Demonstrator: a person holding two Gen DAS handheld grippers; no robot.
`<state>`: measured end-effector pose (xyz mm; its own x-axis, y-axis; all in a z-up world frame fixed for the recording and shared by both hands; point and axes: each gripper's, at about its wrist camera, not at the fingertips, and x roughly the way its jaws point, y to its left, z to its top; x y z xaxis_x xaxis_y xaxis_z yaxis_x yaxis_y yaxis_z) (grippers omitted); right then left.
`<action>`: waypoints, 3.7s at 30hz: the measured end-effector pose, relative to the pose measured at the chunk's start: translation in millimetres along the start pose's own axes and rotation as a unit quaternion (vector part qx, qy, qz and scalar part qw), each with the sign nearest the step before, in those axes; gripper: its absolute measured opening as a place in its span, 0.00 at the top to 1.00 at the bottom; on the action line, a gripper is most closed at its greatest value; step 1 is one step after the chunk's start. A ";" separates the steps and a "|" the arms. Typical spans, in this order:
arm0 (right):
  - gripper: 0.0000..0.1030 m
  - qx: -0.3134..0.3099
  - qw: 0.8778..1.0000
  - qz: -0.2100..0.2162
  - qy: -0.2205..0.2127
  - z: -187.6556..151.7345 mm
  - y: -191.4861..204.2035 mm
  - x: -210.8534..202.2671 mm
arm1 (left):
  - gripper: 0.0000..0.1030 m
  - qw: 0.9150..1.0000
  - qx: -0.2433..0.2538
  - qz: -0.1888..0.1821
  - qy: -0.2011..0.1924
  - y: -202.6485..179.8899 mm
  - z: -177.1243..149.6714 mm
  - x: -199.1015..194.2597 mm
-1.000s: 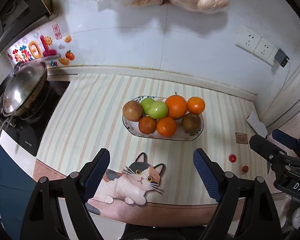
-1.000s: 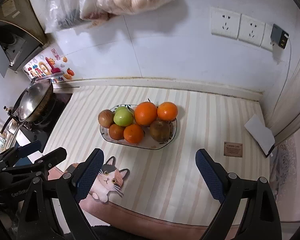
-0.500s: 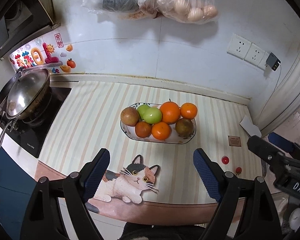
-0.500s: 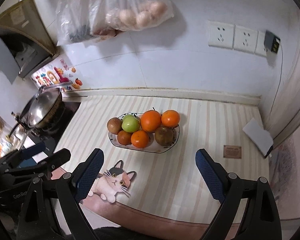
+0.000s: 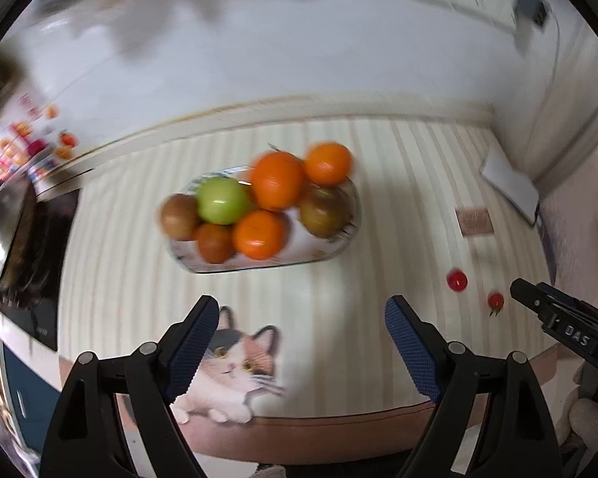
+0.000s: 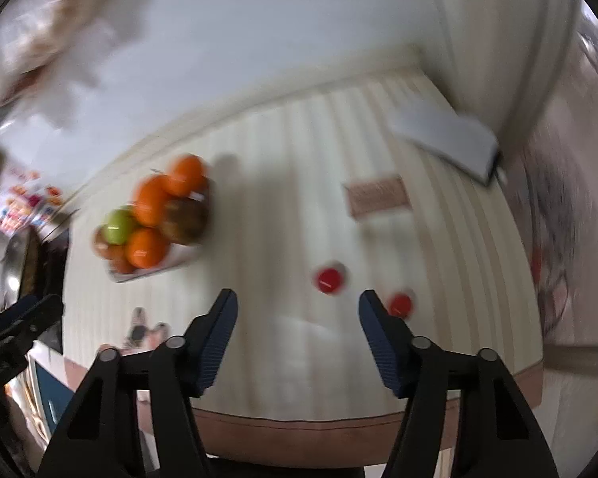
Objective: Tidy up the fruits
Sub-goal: 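Grasp a red cherry tomato with the right tool while the left tool grasps another, then place both cherry tomatoes onto the floral plate and open both tools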
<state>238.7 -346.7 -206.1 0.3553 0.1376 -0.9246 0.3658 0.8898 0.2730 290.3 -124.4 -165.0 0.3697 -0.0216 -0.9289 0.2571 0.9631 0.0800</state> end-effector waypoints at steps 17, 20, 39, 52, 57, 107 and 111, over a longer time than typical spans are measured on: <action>0.72 0.056 0.997 -0.042 0.022 -15.0 -78.2 94.2 | 0.18 0.985 0.128 -0.069 0.094 -125.5 21.9 116.1; 0.72 0.064 0.997 -0.046 0.013 -19.3 -85.0 88.2 | 0.26 0.978 0.108 -0.123 0.127 -128.5 21.2 130.7; 0.72 0.127 0.990 -0.060 -0.008 -35.0 -132.7 62.1 | 0.61 0.963 0.136 -0.170 0.157 -182.7 21.4 164.4; 0.72 0.109 0.992 -0.059 -0.008 -32.4 -114.8 56.1 | 0.74 0.970 0.125 -0.166 0.128 -169.7 12.4 155.9; 0.72 0.078 0.996 -0.029 -0.004 -24.4 -83.4 55.3 | 0.74 0.976 0.096 -0.162 0.112 -125.4 14.0 140.2; 0.21 -0.230 0.971 0.072 0.007 15.8 244.2 144.7 | 0.29 0.925 -0.351 -0.132 0.065 224.9 -0.1 145.5; 0.09 -0.218 0.974 0.069 0.005 16.7 235.0 126.1 | 0.28 0.940 -0.322 -0.098 0.055 216.8 -3.9 125.4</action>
<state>383.9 -127.5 -254.1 0.3655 0.2709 -0.8905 -0.0846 0.9624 0.2581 389.0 82.7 -265.5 0.2674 -0.2213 -0.9378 -0.2959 0.9074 -0.2985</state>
